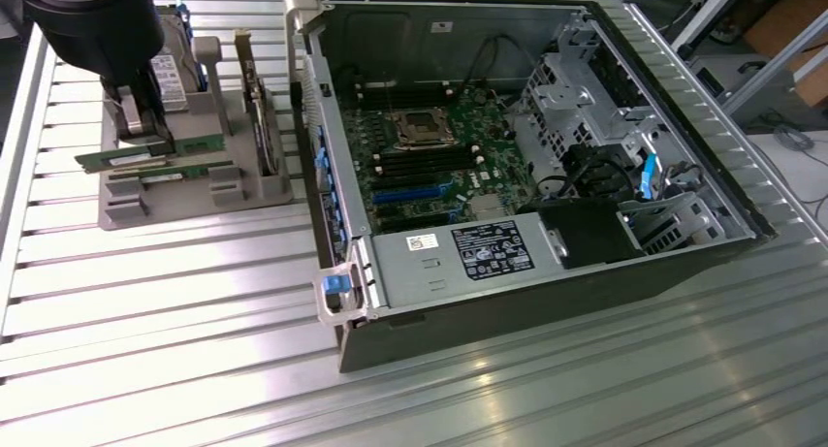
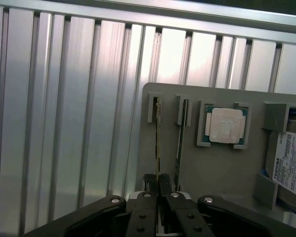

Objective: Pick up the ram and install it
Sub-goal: 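Pick up the ram and move it above insertion slot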

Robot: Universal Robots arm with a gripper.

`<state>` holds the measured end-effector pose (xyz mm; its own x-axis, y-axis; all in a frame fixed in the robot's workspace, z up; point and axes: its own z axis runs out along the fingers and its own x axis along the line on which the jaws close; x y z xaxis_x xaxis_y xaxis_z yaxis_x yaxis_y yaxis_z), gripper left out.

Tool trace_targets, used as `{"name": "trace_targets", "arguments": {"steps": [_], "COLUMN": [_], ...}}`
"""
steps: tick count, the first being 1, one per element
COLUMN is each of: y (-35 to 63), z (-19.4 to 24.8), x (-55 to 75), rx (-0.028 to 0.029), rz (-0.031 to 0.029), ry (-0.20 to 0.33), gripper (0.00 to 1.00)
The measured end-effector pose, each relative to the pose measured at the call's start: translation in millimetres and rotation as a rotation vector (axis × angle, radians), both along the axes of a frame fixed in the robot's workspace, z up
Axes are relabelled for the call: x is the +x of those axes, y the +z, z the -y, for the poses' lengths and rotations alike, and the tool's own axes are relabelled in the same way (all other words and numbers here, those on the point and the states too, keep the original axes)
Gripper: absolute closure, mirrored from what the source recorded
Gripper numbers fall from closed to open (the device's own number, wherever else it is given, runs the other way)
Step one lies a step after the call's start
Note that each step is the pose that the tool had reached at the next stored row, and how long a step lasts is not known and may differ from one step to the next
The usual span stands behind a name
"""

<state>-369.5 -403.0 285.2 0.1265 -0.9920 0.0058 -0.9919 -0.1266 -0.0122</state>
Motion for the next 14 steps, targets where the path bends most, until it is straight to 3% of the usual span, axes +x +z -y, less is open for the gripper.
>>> {"name": "trace_targets", "arguments": {"steps": [14], "y": [5.4], "z": [0.0], "x": [0.0], "rx": [0.0012], "rz": [0.0002], "ry": [0.000], "gripper": [0.87]}}
